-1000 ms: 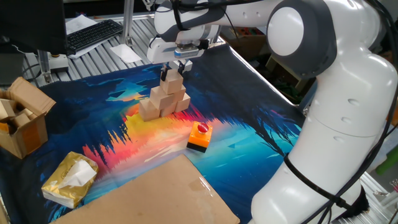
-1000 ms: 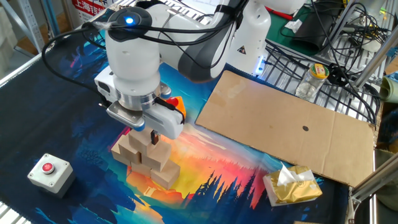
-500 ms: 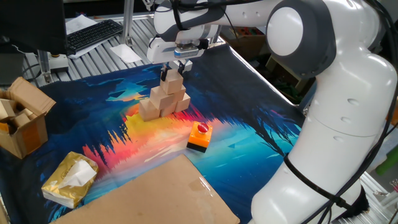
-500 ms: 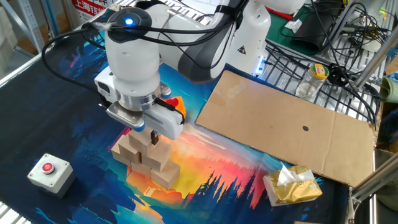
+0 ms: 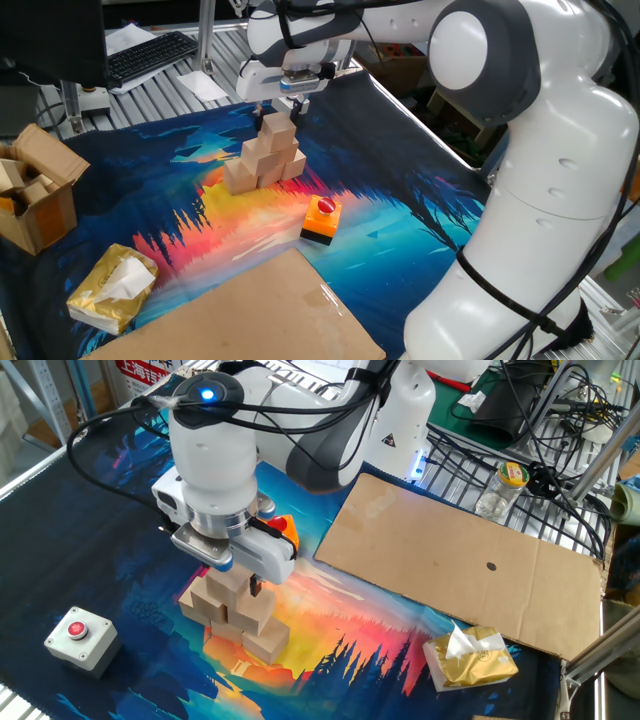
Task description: Stack the blocks into a pyramid shape
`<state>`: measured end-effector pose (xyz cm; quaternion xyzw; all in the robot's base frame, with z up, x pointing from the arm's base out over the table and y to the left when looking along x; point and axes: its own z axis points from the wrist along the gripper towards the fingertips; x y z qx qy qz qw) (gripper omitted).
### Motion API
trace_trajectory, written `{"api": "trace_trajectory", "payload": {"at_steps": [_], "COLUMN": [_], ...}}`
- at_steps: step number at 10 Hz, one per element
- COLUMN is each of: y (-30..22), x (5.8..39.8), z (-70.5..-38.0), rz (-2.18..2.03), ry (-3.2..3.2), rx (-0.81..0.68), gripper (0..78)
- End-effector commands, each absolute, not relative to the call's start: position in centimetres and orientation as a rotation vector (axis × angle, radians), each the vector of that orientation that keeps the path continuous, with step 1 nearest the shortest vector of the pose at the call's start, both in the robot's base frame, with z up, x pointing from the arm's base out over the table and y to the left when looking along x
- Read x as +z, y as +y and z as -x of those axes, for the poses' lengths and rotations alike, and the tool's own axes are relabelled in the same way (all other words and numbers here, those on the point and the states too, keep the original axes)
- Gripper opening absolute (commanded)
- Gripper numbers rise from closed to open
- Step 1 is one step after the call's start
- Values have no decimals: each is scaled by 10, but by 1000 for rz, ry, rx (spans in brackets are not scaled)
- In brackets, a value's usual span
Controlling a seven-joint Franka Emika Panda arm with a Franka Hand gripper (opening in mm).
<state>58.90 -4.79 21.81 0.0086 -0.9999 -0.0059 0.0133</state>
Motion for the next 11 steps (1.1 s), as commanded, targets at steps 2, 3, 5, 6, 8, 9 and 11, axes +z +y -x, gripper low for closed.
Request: {"api": "trace_trajectory", "payload": {"at_steps": [2,3,5,6,8,9,11], "y": [-42,-38,-37,-38,-41,-44,-48], "x": [237,240,246,248,256,263,275], "z": [-583,-580,-578,-578,-583,-588,-594], "rz": [28,31,29,29,38,41,30], "ry": [-3105,-3108,-3108,-3107,-3105,-3095,-3071], "rx": [45,61,72,76,74,74,69], "gripper": [775,775,775,775,775,775,775]}}
